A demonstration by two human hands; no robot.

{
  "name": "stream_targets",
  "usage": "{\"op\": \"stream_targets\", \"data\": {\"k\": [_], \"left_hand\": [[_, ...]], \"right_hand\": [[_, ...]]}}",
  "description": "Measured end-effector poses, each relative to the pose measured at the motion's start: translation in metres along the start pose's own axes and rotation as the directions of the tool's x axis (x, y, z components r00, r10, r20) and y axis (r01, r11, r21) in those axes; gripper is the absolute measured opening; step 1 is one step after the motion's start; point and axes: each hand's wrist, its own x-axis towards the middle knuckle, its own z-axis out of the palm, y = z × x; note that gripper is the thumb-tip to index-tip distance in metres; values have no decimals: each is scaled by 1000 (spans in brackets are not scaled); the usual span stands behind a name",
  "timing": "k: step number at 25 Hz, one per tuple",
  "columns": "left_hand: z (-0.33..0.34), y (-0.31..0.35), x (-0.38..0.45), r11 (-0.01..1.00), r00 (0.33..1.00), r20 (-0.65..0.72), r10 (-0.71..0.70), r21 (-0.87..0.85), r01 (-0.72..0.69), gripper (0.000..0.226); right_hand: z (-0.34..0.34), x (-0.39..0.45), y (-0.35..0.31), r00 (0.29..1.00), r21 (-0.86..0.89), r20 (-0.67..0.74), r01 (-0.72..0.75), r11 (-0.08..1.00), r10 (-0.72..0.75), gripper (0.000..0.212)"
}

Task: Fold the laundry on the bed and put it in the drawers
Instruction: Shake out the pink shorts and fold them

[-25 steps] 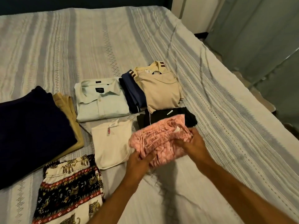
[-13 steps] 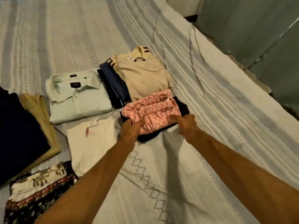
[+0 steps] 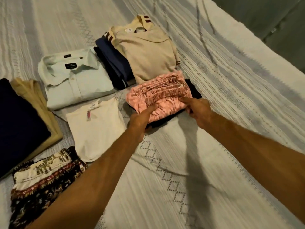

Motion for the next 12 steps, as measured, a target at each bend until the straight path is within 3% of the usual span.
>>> {"op": "stream_targets", "data": {"k": [2,5,7,10,12], "left_hand": [[-9,-23,-24,993,999,52,-1,114,-5,93],[-15,-60,-70,968,990,140,-24,251,-12,60],[-15,-90,-109,946,978,197,-62,325,-6,52],[-18,-137,-153,901,958,268,-106,433,-22,65],[-17,-158,-168,886,951,290,-102,462,-46,77]], "right_hand": [[-28,-30,28,999,-3,-10,-53,999,53,29],[-92,-89,73,990,-9,4,-142,990,142,30],[-136,-131,104,976,-47,19,-216,975,217,32],[-187,-189,144,961,-141,-29,-275,951,274,41],[-205,-215,162,956,-110,-89,-289,951,280,41]]}}
